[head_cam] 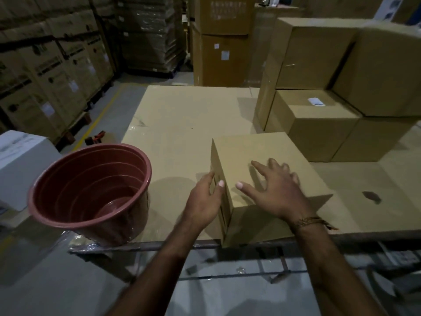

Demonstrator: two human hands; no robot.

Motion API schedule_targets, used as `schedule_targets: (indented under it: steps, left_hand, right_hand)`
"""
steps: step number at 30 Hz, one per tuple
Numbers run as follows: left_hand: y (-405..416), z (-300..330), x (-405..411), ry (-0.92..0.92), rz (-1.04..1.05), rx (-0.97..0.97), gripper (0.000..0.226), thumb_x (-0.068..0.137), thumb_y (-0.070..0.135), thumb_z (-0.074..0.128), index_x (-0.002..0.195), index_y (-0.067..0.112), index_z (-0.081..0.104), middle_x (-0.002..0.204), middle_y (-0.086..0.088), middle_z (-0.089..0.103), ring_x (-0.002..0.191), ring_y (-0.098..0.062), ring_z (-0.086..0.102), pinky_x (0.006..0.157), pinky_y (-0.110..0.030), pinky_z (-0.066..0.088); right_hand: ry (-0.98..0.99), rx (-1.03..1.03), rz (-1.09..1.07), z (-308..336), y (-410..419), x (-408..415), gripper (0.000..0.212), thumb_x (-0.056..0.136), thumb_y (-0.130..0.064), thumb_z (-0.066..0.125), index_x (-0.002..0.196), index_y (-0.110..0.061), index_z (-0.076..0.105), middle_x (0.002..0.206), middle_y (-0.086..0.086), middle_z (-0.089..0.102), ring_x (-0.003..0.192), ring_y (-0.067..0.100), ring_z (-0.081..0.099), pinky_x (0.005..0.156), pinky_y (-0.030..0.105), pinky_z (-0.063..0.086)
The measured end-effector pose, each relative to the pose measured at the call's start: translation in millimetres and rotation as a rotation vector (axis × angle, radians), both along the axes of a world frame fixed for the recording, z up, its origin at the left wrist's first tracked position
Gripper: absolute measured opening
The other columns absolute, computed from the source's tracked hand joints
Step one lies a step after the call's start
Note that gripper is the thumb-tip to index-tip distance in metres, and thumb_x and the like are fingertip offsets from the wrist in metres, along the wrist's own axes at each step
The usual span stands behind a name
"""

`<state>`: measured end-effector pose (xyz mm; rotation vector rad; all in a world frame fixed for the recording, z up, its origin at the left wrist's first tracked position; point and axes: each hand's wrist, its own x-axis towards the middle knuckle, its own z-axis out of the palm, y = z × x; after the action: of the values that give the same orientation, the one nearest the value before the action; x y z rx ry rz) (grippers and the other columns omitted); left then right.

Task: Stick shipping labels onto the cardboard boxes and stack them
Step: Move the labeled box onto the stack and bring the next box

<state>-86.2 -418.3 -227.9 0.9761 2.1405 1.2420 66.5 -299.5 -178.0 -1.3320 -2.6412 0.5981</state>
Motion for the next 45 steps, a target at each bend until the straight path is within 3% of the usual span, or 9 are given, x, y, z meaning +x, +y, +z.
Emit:
schedule_targets:
  steps: [6,12,16,21,26,31,36,42,45]
  left_hand:
    - [15,-17,-2,-0.25,-0.027,-0.057,0.064,0.106,0.067,0.03,0.165,0.044,0.022,0.173,0.006,0.025,0.157,-0.022,0.028,0.126,-0.053,0.027]
    - [32,-13,2,-0.619,-0.076,0.117,0.055,0.115,0.046,0.026,0.168,0.036,0.017,0.17,0.009,0.029,0.157,-0.016,0.026,0.117,-0.031,0.024]
    - [42,5,5,-0.827,-0.14,0.196,0.055,0.115,0.03,0.03,0.167,0.04,0.014,0.167,0.007,0.036,0.153,-0.017,0.035,0.099,-0.025,0.045]
    - [57,10,-4,-0.787,-0.102,0.164,0.039,0.116,0.022,0.032,0.15,0.035,0.045,0.121,0.02,0.064,0.099,0.004,0.057,0.068,-0.017,0.05]
    - [69,-10,-15,-0.769,0.061,0.112,0.035,0.116,0.032,0.031,0.144,0.033,0.052,0.103,0.024,0.06,0.091,0.008,0.055,0.066,-0.018,0.046]
    - [76,-42,-16,-0.847,0.18,0.071,0.043,0.114,0.037,0.039,0.153,0.021,0.052,0.118,0.006,0.065,0.097,-0.008,0.059,0.075,-0.03,0.052]
    - [77,-49,-5,-0.829,0.196,0.033,0.047,0.111,0.04,0.047,0.158,0.035,0.043,0.16,0.004,0.048,0.129,-0.018,0.057,0.101,-0.036,0.051]
    - [87,-30,13,-0.782,0.13,0.048,0.056,0.109,0.043,0.05,0.162,0.034,0.034,0.152,0.003,0.053,0.098,0.002,0.058,0.06,-0.016,0.049]
    - [96,-42,17,-0.741,0.115,0.028,0.084,0.093,0.068,0.065,0.163,0.051,0.021,0.171,0.001,0.031,0.14,-0.018,0.049,0.104,-0.028,0.048]
  right_hand:
    - [-0.071,0.114,0.006,-17,0,-21,0.097,0.087,-0.096,0.016,0.168,-0.043,0.011,0.178,0.011,0.002,0.161,0.046,-0.006,0.128,0.066,-0.004]
    - [-0.05,0.219,0.005,-22,-4,-36,0.097,0.087,-0.093,0.001,0.166,-0.041,0.024,0.176,0.008,0.017,0.162,0.043,0.008,0.128,0.067,0.008]
    - [0.089,0.236,-0.026,-22,-5,-42,0.095,0.091,-0.088,0.003,0.158,-0.036,0.046,0.17,0.003,0.036,0.16,0.037,0.024,0.129,0.063,0.014]
    - [0.245,0.191,-0.062,-20,2,-41,0.072,0.101,-0.07,0.022,0.145,-0.03,0.063,0.159,-0.002,0.053,0.154,0.031,0.038,0.129,0.059,0.021]
    - [0.057,0.213,0.043,-17,5,-43,0.083,0.092,-0.082,0.027,0.158,-0.035,0.045,0.171,-0.003,0.034,0.161,0.033,0.021,0.13,0.061,0.011]
    - [-0.151,0.188,0.142,-17,2,-52,0.111,0.078,-0.098,0.03,0.169,-0.039,0.003,0.178,0.009,-0.006,0.16,0.049,-0.01,0.124,0.072,-0.006]
    - [-0.182,0.274,0.206,-19,10,-43,0.099,0.09,-0.081,0.034,0.169,-0.034,-0.002,0.178,0.009,0.0,0.161,0.048,-0.001,0.124,0.075,0.006]
    - [0.014,0.318,0.136,-14,27,-27,0.086,0.096,-0.065,0.025,0.17,-0.025,0.014,0.173,0.009,0.03,0.158,0.046,0.026,0.122,0.073,0.024]
    - [0.153,0.31,0.058,-6,41,-8,0.083,0.096,-0.06,0.032,0.169,-0.023,0.022,0.169,0.008,0.039,0.155,0.043,0.034,0.121,0.071,0.029]
